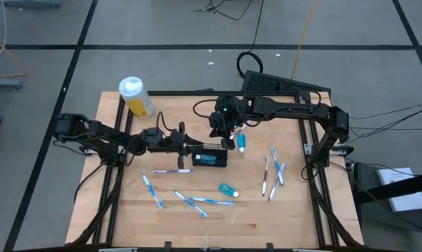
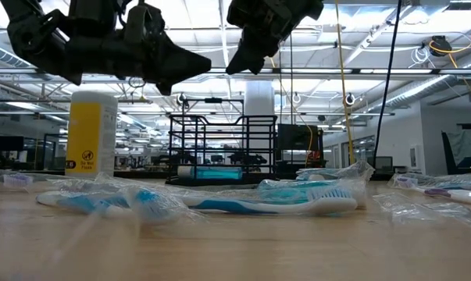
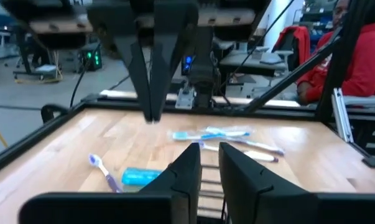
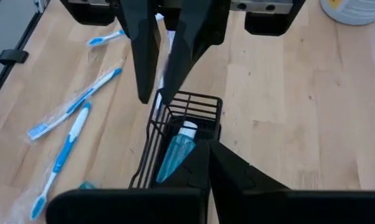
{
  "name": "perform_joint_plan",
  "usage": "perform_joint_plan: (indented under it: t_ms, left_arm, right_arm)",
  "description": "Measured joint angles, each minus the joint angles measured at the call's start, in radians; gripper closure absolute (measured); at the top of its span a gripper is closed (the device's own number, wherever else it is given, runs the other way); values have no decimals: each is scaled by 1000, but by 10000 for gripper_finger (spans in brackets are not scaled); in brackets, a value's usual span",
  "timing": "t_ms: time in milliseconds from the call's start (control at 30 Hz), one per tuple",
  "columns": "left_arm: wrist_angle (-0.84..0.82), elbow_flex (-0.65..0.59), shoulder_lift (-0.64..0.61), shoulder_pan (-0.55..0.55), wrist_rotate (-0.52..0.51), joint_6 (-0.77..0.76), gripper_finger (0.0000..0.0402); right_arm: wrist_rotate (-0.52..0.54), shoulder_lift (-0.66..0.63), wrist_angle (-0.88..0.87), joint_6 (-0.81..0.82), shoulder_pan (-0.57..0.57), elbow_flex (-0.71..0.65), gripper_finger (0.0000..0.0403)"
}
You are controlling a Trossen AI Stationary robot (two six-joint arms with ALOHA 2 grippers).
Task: Pick & Place toothbrushing station
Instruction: Put the blue mouthwash into the wire organizer
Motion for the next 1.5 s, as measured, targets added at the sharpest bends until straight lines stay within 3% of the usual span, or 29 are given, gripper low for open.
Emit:
perform_joint_plan:
  t_ms: [267,533,700,833,1033,1200,1267,1367,1500]
  left_arm:
    - [-45,0,-8,2,-37,-10,260]
    - [-285,-1,-164,-7,-46,-10,204]
    - [-410,-1,-251,-40,-59,-23,199]
    - [-502,-1,-277,-74,-161,-17,199]
    - [-450,-1,-277,-104,-201,-5,199]
    - [-489,-1,-286,-107,-202,21,199]
    - [-524,-1,-306,-102,-202,10,199]
    - [-569,-1,-316,-99,-202,-15,199]
    - [-564,-1,-316,-103,-195,-23,199]
  right_arm:
    - [-3,0,-56,4,46,-34,403]
    - [-2,0,-45,16,115,-92,403]
    - [-1,0,0,12,144,-110,397]
    - [3,0,-16,11,161,-113,382]
    - [21,-30,-135,17,158,-112,372]
    - [-74,-24,-124,-45,160,-114,373]
    - [-41,-27,-66,-91,161,-113,373]
    - [90,-26,-24,-104,170,-112,374]
    - [106,-26,-73,-87,172,-112,374]
